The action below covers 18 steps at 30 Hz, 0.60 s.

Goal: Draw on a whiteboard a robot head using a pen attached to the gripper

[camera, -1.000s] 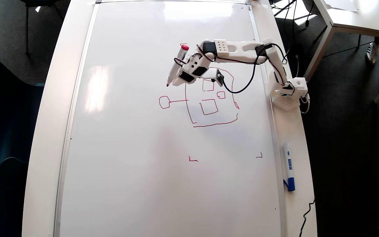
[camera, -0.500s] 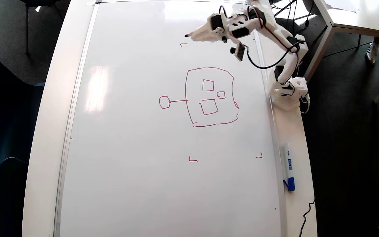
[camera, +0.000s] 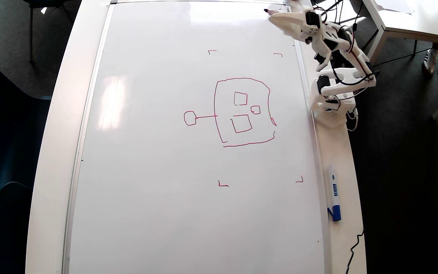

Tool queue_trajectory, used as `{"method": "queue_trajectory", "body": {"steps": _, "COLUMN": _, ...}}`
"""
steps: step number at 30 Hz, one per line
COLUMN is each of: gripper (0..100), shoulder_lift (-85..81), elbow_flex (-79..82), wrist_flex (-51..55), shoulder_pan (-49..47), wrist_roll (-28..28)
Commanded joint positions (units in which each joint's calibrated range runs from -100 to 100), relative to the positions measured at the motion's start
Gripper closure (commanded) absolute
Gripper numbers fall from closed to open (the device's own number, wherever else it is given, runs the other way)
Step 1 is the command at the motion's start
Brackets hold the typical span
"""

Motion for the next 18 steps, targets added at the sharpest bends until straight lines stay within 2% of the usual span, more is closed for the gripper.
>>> {"method": "queue_trajectory", "body": {"steps": 1, "gripper": 99, "shoulder_lift": -11.8, "elbow_flex": 14.4, "wrist_flex": -20.2, "shoulder_pan": 0.4, "wrist_roll": -0.1}}
{"method": "queue_trajectory", "body": {"steps": 9, "gripper": 99, "shoulder_lift": -26.5, "elbow_flex": 29.1, "wrist_flex": -43.0, "shoulder_pan": 0.4, "wrist_roll": -0.1}}
{"method": "queue_trajectory", "body": {"steps": 10, "gripper": 99, "shoulder_lift": -28.2, "elbow_flex": 31.9, "wrist_flex": -48.3, "shoulder_pan": 0.4, "wrist_roll": -0.1}}
{"method": "queue_trajectory", "body": {"steps": 18, "gripper": 99, "shoulder_lift": -28.6, "elbow_flex": 43.3, "wrist_flex": -78.5, "shoulder_pan": 0.4, "wrist_roll": -0.1}}
